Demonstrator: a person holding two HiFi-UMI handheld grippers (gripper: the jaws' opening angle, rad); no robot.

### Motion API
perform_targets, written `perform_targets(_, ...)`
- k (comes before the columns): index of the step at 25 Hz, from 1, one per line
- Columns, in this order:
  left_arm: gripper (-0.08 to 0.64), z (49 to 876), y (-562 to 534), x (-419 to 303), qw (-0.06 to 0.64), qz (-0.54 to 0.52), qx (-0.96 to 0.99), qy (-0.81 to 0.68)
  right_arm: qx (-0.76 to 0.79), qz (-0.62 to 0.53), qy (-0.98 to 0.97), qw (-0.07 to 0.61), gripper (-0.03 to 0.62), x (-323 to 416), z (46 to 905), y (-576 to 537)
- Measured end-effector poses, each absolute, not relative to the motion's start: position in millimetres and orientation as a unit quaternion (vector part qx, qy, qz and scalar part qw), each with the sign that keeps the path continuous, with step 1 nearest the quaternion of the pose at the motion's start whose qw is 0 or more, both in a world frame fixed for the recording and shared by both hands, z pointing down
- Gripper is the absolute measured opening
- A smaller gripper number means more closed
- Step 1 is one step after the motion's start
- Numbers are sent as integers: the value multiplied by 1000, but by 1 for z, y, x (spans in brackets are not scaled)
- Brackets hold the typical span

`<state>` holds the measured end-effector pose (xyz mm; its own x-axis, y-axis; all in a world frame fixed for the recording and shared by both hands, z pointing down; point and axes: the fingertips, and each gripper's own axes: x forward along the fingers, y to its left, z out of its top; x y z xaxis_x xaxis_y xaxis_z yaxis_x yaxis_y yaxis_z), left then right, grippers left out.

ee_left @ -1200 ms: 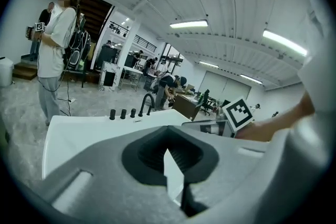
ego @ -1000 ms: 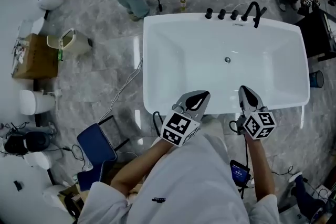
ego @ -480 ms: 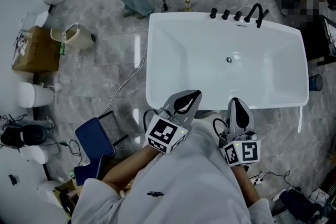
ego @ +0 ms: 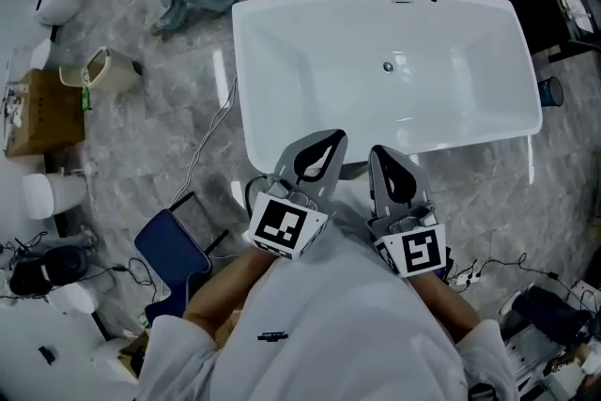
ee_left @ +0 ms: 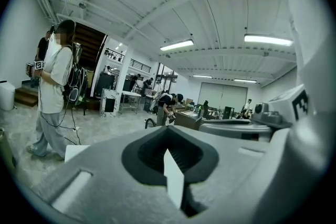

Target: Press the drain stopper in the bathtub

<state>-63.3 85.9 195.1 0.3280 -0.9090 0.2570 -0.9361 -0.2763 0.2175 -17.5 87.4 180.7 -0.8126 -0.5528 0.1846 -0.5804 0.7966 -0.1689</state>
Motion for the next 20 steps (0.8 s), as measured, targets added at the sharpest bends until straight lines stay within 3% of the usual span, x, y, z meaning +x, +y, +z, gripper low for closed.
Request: perform_targets(20, 0, 207, 92, -60, 178, 40, 812, -554, 346, 125, -928, 63, 2, -8, 191, 86)
